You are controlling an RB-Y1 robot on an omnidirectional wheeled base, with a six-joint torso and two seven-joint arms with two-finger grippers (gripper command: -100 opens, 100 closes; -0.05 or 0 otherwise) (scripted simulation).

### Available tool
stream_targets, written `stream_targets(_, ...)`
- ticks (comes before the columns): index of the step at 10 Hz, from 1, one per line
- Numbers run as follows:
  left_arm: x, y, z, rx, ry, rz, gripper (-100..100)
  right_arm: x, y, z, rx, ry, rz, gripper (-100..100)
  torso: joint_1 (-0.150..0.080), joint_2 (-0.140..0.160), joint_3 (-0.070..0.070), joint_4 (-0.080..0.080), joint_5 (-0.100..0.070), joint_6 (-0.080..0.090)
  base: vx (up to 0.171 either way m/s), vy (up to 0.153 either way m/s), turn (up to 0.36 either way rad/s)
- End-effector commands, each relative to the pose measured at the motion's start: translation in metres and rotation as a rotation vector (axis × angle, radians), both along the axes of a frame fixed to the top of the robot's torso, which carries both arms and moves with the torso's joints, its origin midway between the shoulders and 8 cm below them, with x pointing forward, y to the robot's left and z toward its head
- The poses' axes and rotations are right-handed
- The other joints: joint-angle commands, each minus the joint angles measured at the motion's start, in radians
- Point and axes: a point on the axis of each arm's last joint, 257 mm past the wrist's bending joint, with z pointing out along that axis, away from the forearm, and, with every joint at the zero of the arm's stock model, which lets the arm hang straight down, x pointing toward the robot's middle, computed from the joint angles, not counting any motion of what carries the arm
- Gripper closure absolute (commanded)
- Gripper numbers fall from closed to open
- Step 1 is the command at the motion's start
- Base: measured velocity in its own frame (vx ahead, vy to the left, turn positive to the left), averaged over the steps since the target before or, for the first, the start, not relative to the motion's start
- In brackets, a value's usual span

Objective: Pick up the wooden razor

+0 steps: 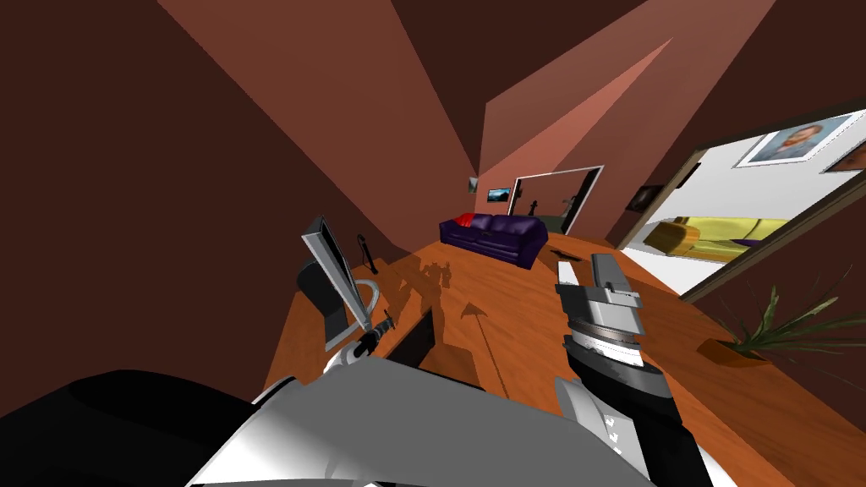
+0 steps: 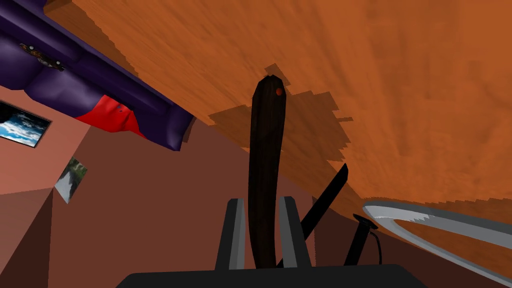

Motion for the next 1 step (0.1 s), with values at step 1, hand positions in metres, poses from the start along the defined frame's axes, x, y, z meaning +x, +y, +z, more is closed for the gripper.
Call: stream_targets(1, 0.0000, 0.0000, 0.0000, 0.000, 0.000, 0.000, 0, 0.0000, 0.0000, 0.0000, 0.000, 0.000, 0.000, 0, 0.000, 0.000, 0.000, 0.000, 0.000, 0.000, -0.006, 0.001, 0.006)
